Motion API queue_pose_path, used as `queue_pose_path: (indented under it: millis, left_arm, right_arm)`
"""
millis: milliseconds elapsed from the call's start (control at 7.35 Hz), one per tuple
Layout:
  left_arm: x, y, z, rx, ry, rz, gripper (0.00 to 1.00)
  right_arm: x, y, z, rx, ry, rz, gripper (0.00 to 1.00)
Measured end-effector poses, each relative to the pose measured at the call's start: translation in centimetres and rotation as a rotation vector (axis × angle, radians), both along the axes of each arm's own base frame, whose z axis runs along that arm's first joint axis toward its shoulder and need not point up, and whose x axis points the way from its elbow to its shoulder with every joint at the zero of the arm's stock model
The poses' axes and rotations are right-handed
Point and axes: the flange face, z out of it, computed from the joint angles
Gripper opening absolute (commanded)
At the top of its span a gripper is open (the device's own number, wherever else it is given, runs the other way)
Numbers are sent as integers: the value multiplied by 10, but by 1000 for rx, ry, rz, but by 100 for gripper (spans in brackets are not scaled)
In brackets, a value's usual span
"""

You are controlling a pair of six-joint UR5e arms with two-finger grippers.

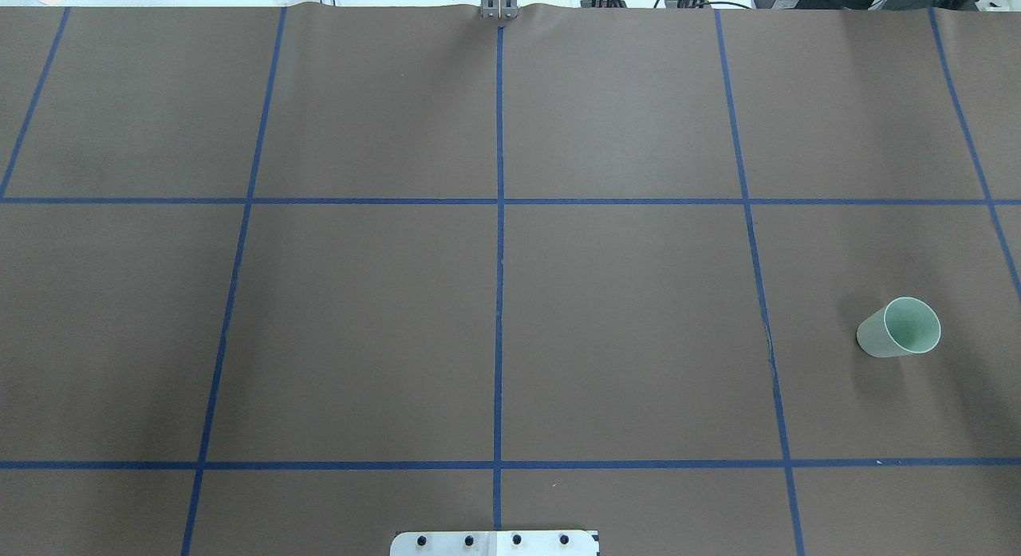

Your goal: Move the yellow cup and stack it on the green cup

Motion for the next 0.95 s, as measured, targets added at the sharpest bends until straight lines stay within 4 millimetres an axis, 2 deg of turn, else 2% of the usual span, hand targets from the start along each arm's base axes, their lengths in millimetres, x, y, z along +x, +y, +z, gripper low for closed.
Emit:
queue_pose_path:
  millis: [544, 952]
  left_arm:
    - [0, 5, -8, 21, 0, 5, 100]
    - [0, 38, -7, 23, 7, 7, 100]
  right_arm:
    - [1, 5, 7, -5, 9, 1, 100]
    - [0, 6, 3, 2, 1, -1, 100]
